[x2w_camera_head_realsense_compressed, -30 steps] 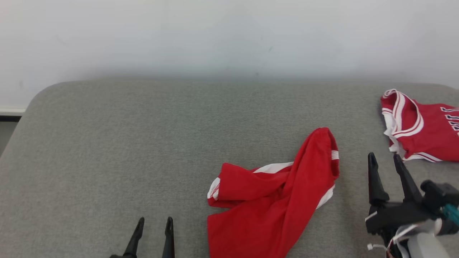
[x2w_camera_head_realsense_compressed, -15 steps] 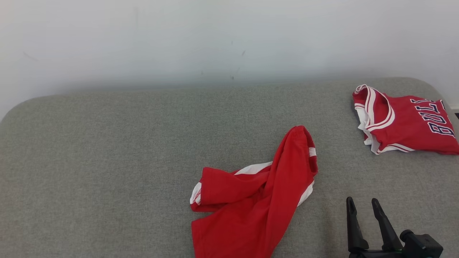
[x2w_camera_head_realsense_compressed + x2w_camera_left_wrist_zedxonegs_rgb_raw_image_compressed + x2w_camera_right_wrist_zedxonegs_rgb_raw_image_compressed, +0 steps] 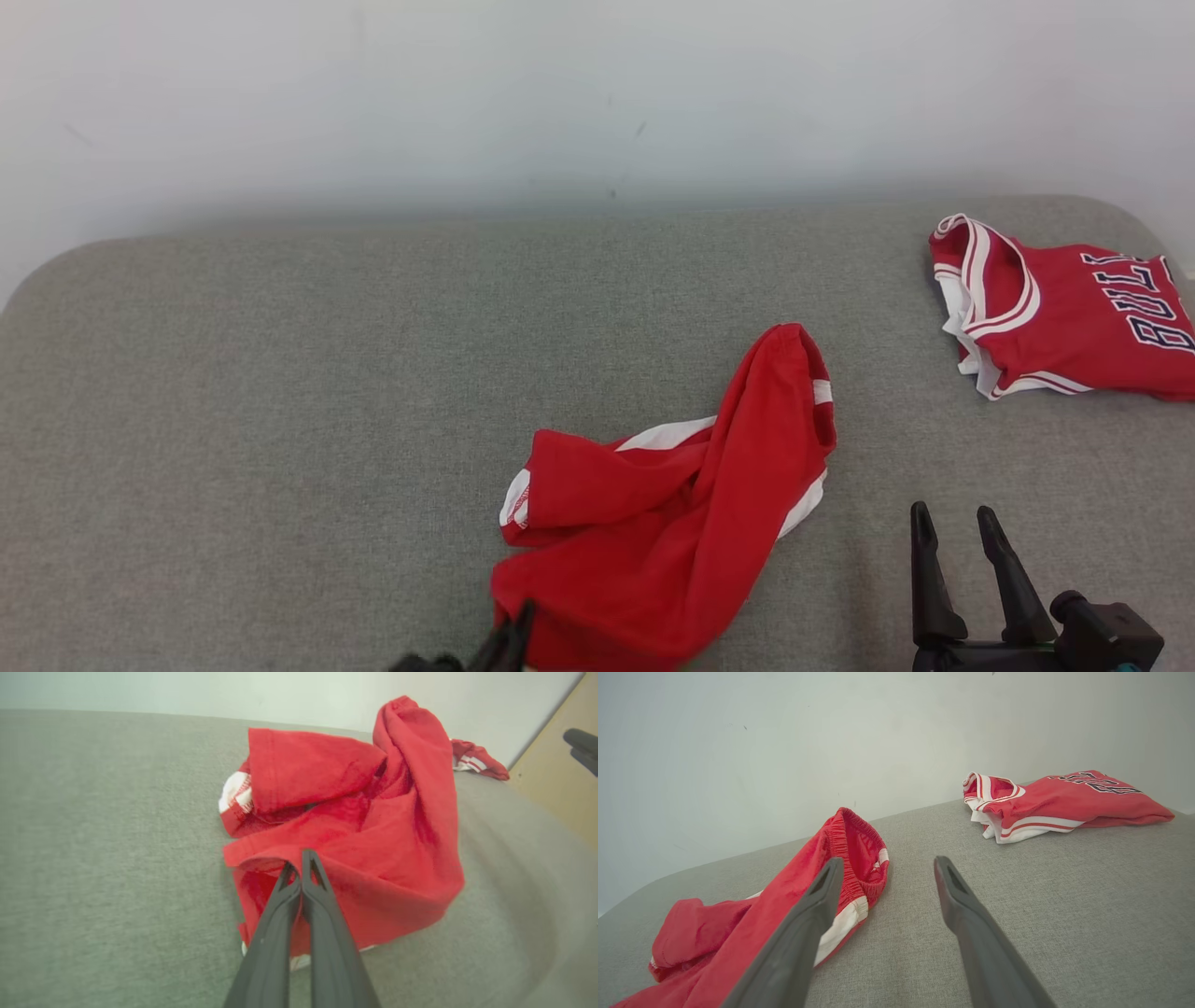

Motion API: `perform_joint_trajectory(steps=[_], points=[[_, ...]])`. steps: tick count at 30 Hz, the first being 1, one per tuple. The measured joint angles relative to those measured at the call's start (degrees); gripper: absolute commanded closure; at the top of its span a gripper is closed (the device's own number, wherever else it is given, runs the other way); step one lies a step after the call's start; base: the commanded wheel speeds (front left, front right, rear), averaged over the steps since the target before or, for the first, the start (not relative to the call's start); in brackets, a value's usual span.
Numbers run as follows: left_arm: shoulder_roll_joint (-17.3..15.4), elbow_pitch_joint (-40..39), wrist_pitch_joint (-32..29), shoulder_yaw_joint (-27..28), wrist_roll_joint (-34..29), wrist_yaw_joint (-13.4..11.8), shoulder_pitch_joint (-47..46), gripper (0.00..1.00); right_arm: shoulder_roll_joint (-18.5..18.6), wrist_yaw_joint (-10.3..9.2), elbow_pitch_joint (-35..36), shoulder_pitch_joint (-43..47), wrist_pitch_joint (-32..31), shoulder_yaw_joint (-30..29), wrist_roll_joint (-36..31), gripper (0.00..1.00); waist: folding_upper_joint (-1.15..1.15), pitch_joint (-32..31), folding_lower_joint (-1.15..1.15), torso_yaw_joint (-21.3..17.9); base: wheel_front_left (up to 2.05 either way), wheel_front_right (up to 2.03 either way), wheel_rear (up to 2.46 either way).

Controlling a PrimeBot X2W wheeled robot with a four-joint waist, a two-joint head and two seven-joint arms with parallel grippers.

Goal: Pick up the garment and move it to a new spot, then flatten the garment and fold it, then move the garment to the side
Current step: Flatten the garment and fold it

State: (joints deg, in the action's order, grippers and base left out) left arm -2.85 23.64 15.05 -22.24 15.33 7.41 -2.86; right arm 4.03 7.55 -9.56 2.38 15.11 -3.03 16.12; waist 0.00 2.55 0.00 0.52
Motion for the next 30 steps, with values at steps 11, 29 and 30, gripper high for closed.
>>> perform_joint_trajectory(steps=[11,29,30], points=[[-5.1,-4.9,0.0,7.5,-1.5,0.0,-6.9,1.0,-0.1,0.0,-0.4,-1.9,0.0,1.3,-0.1,0.0,0.0,1.5,0.0,-0.6,0.0,0.0,0.0],[-6.7,6.0,0.0,9.7,1.0,0.1,-13.8,0.0,0.2,0.0,-2.4,-3.4,0.0,0.5,-0.6,0.0,0.0,3.5,0.01,-2.4,0.0,0.0,0.0],[-6.6,5.5,0.0,9.8,1.2,0.1,-13.4,0.0,0.2,0.0,-2.5,-3.4,0.0,0.6,-0.6,0.0,0.0,3.3,0.0,-2.1,0.0,0.0,0.0]])
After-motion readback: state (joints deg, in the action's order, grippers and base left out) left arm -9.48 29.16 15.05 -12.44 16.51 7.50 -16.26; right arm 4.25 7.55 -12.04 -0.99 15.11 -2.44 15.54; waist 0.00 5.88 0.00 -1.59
